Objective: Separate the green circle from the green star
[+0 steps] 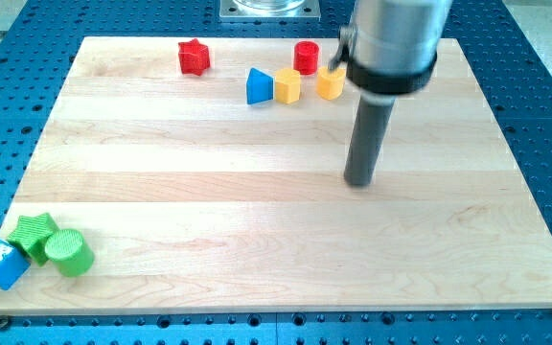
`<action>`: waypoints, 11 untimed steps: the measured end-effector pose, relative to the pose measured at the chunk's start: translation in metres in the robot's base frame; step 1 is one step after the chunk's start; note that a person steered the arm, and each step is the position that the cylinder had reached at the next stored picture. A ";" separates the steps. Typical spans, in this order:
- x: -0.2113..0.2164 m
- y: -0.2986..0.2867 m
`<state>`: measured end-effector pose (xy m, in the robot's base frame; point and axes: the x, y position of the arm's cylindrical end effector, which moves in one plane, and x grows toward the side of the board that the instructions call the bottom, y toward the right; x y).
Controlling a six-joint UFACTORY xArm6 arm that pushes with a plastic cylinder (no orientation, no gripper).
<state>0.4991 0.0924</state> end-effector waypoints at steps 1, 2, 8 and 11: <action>0.068 -0.046; 0.110 -0.108; 0.029 -0.323; 0.056 -0.267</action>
